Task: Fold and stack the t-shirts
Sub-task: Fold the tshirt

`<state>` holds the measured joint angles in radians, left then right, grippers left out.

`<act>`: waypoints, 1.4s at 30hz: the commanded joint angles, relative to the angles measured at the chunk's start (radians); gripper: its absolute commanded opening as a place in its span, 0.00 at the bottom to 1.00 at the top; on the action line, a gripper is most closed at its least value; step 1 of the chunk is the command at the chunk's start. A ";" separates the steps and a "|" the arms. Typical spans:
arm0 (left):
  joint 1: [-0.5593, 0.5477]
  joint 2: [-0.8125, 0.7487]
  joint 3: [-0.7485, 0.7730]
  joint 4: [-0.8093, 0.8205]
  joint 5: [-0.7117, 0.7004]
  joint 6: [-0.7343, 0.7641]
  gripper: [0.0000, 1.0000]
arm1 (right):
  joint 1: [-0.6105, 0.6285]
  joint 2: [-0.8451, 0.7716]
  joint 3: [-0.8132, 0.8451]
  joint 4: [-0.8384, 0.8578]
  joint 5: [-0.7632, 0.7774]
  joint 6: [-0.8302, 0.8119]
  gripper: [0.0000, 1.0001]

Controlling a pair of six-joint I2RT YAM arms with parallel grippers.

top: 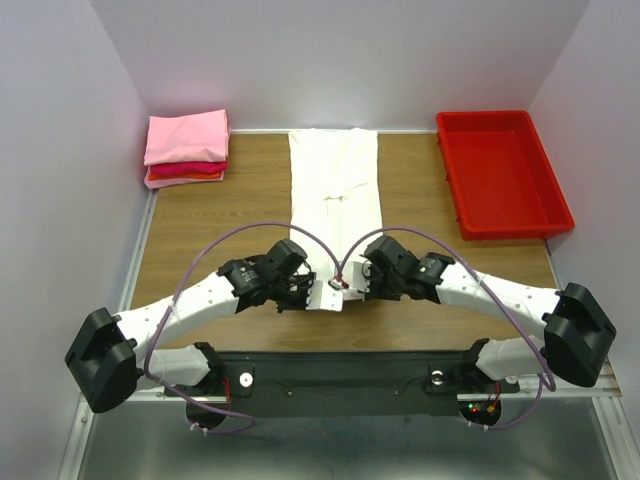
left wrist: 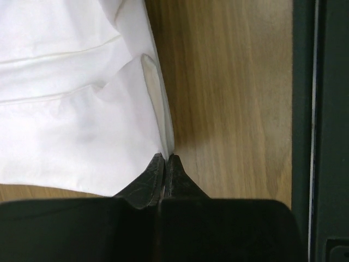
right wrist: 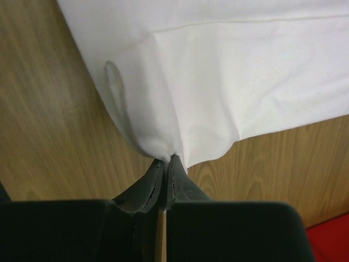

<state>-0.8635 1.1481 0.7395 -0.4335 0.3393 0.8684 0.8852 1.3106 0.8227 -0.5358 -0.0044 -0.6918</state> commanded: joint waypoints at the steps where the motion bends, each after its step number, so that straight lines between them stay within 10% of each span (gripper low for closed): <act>1: -0.043 -0.013 0.029 -0.105 0.043 0.041 0.00 | 0.029 -0.054 0.015 -0.128 -0.091 -0.068 0.01; 13: -0.137 -0.037 0.067 -0.191 0.181 0.008 0.00 | 0.107 -0.097 0.038 -0.280 -0.232 -0.029 0.01; 42: 0.267 0.084 0.222 0.056 0.194 0.205 0.00 | -0.268 0.168 0.355 -0.168 -0.203 -0.215 0.01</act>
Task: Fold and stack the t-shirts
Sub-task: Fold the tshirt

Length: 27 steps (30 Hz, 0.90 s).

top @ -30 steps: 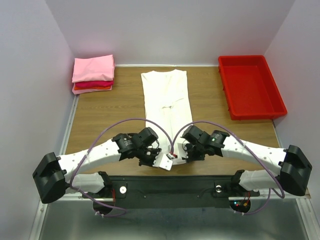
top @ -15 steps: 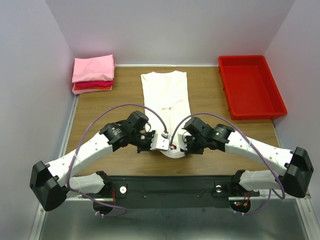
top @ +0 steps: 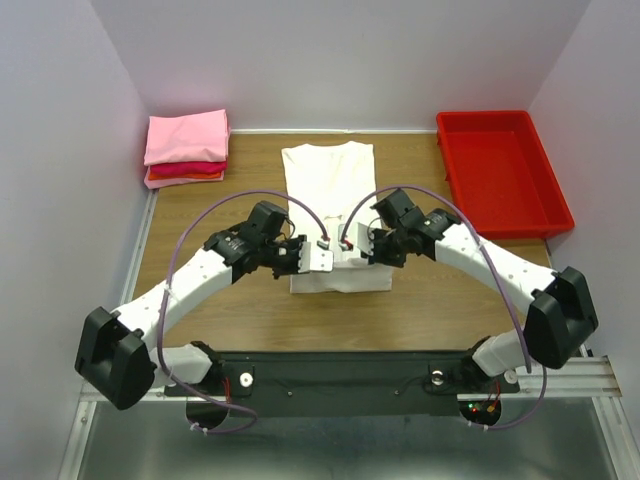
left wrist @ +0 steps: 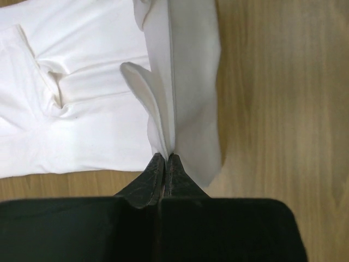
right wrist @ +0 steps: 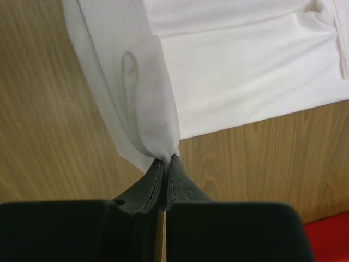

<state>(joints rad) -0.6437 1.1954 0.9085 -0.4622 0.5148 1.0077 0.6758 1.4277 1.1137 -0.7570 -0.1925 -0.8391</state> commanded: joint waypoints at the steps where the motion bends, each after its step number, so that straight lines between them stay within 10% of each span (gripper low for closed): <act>1: 0.070 0.049 0.065 0.098 0.022 0.078 0.00 | -0.071 0.066 0.078 0.056 -0.019 -0.074 0.01; 27: 0.259 0.549 0.368 0.175 0.077 0.370 0.04 | -0.269 0.592 0.551 0.082 -0.096 -0.239 0.01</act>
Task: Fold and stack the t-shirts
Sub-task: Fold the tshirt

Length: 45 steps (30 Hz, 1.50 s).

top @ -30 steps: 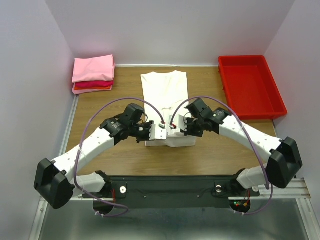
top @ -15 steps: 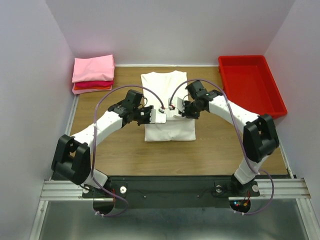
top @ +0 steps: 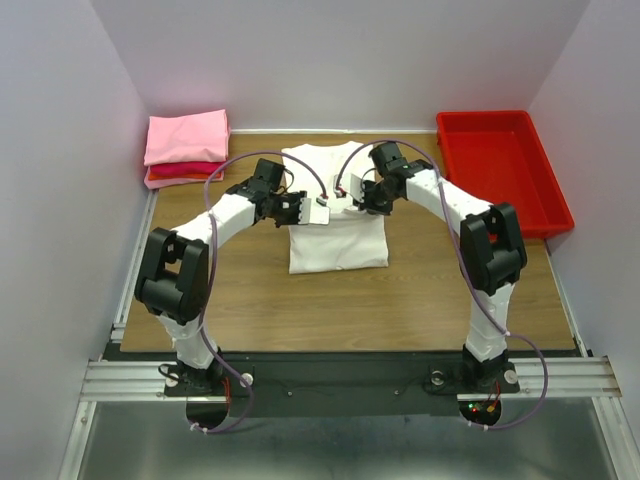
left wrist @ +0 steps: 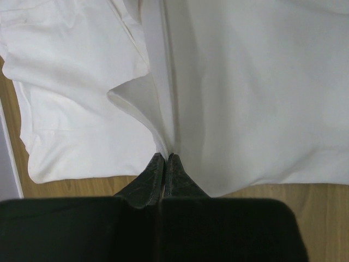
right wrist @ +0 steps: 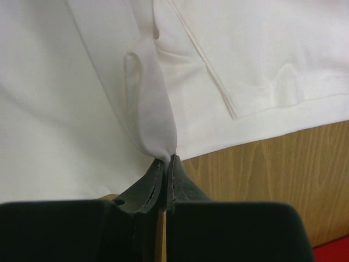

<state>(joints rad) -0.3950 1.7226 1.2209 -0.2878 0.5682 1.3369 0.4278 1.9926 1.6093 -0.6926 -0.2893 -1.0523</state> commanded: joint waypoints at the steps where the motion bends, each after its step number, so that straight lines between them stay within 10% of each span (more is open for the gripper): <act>1: 0.010 0.029 0.066 0.004 0.022 0.042 0.04 | -0.023 0.046 0.067 0.018 0.002 -0.028 0.00; 23: 0.045 0.147 0.126 0.061 0.002 0.034 0.17 | -0.046 0.164 0.189 0.041 0.010 -0.008 0.01; 26: 0.053 0.172 0.152 0.068 -0.014 0.009 0.30 | -0.047 0.195 0.224 0.056 0.033 0.026 0.12; 29: 0.074 0.195 0.201 0.078 -0.011 -0.054 0.39 | -0.060 0.207 0.289 0.076 0.047 0.089 0.53; 31: 0.100 0.195 0.236 0.081 0.001 -0.096 0.48 | -0.069 0.209 0.342 0.079 0.053 0.133 0.59; 37: 0.177 0.121 0.321 0.099 0.048 -0.359 0.48 | -0.084 0.115 0.426 0.076 0.044 0.328 0.67; 45: 0.182 0.000 0.117 0.064 0.206 -0.928 0.46 | -0.086 -0.107 0.089 0.016 -0.109 0.618 0.56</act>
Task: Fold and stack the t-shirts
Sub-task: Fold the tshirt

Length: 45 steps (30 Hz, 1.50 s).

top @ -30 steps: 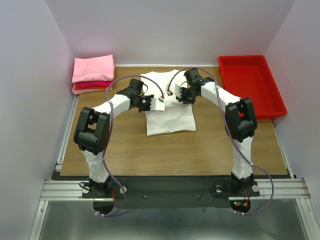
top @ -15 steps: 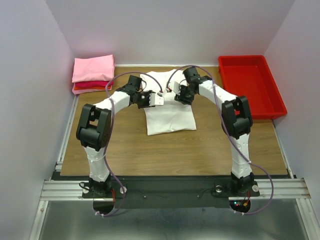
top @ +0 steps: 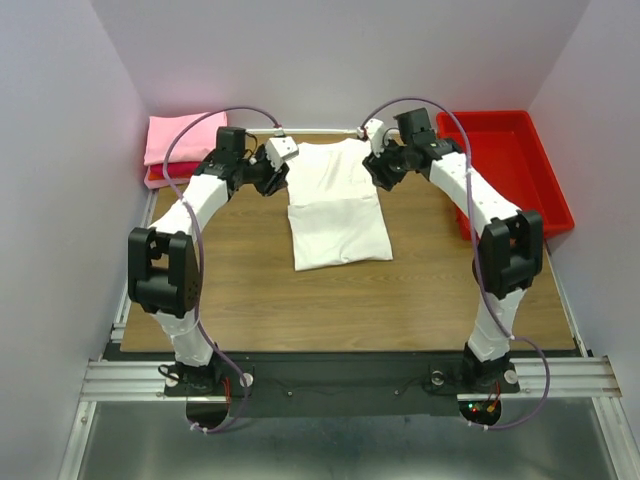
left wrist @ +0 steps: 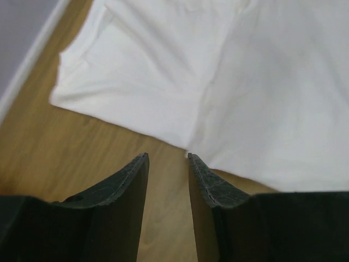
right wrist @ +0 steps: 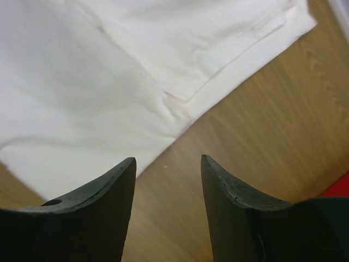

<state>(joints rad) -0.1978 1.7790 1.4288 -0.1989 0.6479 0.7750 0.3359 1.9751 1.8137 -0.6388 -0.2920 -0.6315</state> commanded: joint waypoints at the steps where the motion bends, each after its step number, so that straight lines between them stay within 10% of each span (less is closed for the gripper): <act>1: -0.015 -0.065 -0.117 -0.016 0.136 -0.414 0.47 | 0.006 -0.108 -0.152 -0.042 -0.124 0.222 0.56; 10: -0.015 -0.173 -0.456 0.029 0.179 -0.577 0.51 | -0.043 -0.229 -0.459 -0.041 -0.242 0.415 0.57; 31: -0.017 0.042 -0.501 -0.011 0.266 -0.643 0.44 | -0.083 -0.134 -0.666 0.065 -0.354 0.543 0.57; 40: -0.014 0.074 -0.415 -0.178 0.248 -0.522 0.00 | -0.083 -0.163 -0.683 0.082 -0.329 0.536 0.16; 45: -0.009 0.040 -0.383 -0.241 0.182 -0.467 0.00 | -0.083 -0.208 -0.697 0.074 -0.297 0.503 0.01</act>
<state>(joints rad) -0.2138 1.8523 1.0058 -0.3298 0.8856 0.2218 0.2535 1.8355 1.1297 -0.5903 -0.6067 -0.1005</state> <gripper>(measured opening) 0.033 0.017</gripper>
